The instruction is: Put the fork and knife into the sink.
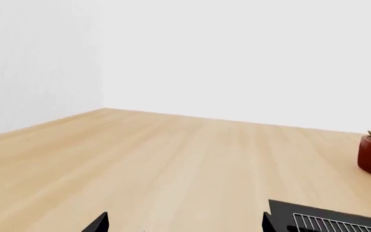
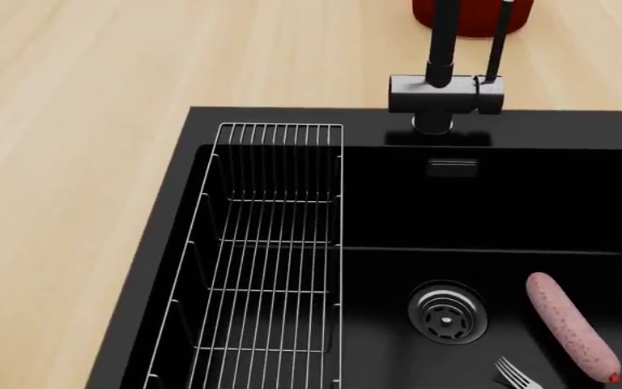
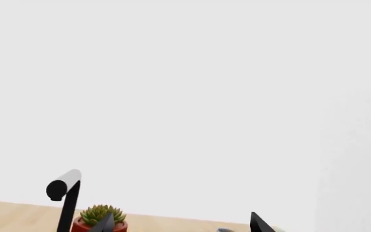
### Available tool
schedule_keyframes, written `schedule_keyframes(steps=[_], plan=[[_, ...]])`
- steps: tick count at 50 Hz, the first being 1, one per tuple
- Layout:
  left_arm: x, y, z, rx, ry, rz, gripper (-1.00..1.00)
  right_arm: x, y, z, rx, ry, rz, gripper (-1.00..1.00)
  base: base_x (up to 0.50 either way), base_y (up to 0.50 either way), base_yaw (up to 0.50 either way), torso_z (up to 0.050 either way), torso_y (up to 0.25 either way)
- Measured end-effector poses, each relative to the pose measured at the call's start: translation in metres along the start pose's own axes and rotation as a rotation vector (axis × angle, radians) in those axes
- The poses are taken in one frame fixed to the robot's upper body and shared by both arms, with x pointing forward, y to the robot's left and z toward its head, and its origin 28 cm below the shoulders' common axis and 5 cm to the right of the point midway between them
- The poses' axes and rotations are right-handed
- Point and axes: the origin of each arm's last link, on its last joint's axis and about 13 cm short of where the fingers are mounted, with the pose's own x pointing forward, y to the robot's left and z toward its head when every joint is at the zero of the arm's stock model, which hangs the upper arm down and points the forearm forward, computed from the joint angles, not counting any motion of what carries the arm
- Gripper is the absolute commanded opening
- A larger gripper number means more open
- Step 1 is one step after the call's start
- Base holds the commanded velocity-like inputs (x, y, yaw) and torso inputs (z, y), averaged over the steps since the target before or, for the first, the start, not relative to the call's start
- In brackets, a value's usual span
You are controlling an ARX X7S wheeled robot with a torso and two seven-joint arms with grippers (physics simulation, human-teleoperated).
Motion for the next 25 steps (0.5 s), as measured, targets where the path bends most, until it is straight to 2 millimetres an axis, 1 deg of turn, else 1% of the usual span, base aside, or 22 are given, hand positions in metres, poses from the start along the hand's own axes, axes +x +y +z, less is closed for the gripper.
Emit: schedule_keyframes(steps=[12, 25], plan=[[0.016, -0.008, -0.005, 0.040, 0.136, 0.042, 1.00, 0.005, -0.002, -0.005, 0.014, 0.011, -0.003, 1.00, 0.00, 0.00, 0.00, 0.000, 0.000], [0.029, -0.011, -0.016, 0.068, 0.239, 0.087, 1.00, 0.007, -0.003, -0.010, 0.027, 0.022, -0.003, 1.00, 0.00, 0.00, 0.00, 0.000, 0.000]])
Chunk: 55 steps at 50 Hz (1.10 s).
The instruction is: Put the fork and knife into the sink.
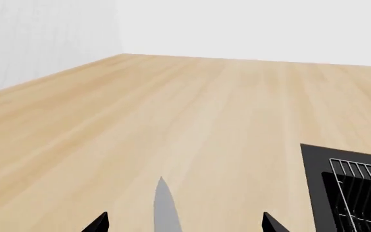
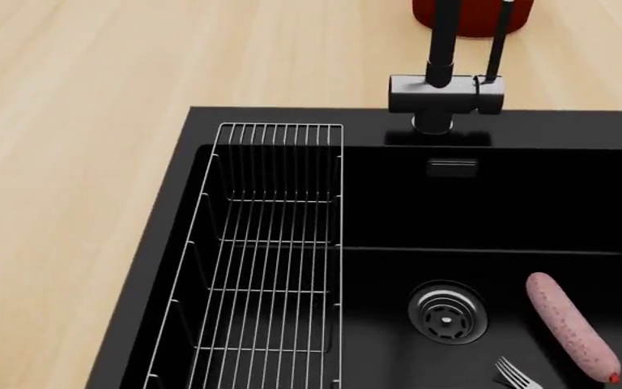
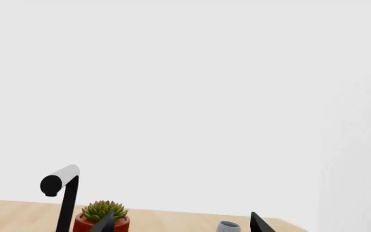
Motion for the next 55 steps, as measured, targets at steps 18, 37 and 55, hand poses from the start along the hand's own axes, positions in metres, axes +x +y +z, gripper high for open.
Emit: schedule_keyframes(steps=[18, 37, 55], plan=[[0.012, -0.005, -0.016, 0.040, 0.104, 0.048, 1.00, -0.001, -0.001, -0.006, 0.015, 0.010, 0.002, 1.00, 0.00, 0.00, 0.00, 0.000, 0.000], [0.016, -0.005, -0.033, 0.069, 0.187, 0.069, 1.00, -0.003, -0.003, -0.009, 0.034, 0.019, 0.001, 1.00, 0.00, 0.00, 0.00, 0.000, 0.000], [0.016, -0.008, -0.046, 0.093, 0.255, 0.072, 1.00, -0.006, -0.004, -0.013, 0.047, 0.024, 0.001, 1.00, 0.00, 0.00, 0.00, 0.000, 0.000]])
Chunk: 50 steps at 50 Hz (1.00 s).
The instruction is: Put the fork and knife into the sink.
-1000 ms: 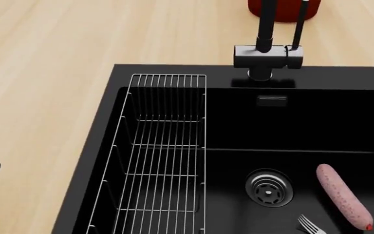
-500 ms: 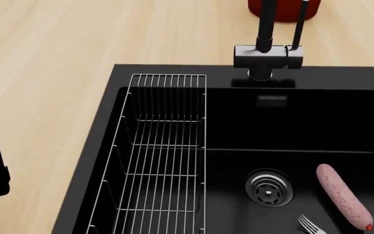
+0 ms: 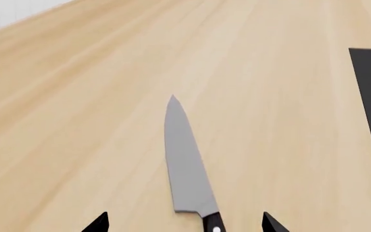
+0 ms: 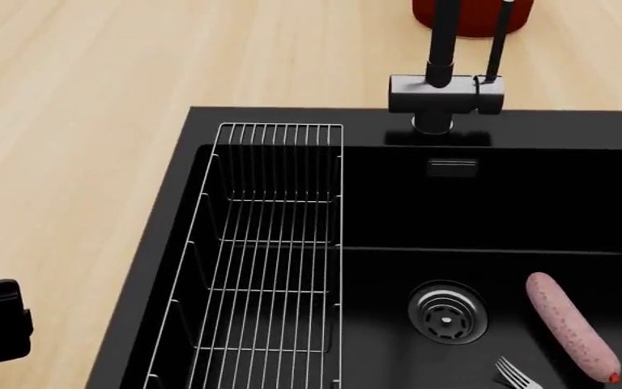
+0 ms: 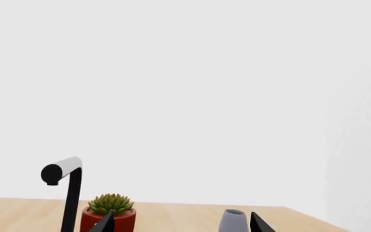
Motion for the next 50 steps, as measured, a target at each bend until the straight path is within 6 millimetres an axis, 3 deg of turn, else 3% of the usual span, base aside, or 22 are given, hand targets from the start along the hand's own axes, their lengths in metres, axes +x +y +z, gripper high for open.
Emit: schedule_keyframes(steps=[50], plan=[[0.013, -0.012, -0.024, 0.012, 0.104, -0.046, 1.00, 0.003, 0.001, 0.001, -0.003, 0.012, 0.010, 1.00, 0.00, 0.00, 0.00, 0.000, 0.000]])
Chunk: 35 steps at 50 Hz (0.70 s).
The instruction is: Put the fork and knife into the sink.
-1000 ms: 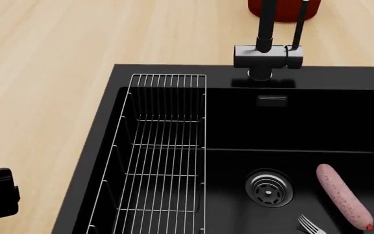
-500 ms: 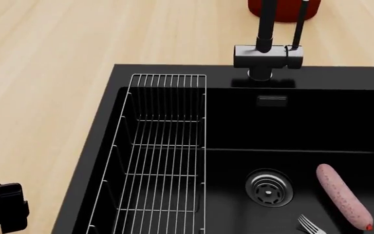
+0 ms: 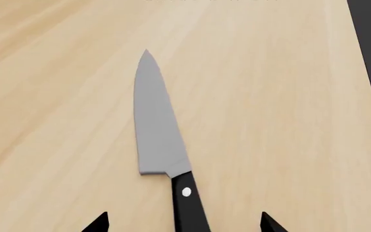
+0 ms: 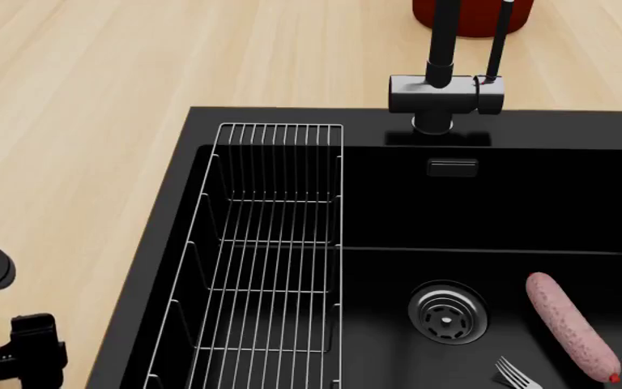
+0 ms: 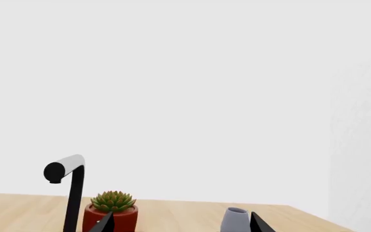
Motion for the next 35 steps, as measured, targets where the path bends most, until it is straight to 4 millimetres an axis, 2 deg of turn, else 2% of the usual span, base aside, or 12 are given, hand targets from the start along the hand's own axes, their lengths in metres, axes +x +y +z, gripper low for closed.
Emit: schedule_keyframes(steps=[34, 35], plan=[[0.013, -0.003, -0.002, -0.048, -0.027, -0.013, 1.00, 0.007, 0.005, 0.006, 0.001, 0.012, 0.016, 1.00, 0.00, 0.00, 0.00, -0.001, 0.000], [0.013, -0.003, -0.002, -0.049, -0.027, -0.013, -1.00, 0.007, 0.005, 0.007, 0.001, 0.012, 0.016, 1.00, 0.00, 0.00, 0.00, -0.010, 0.000]])
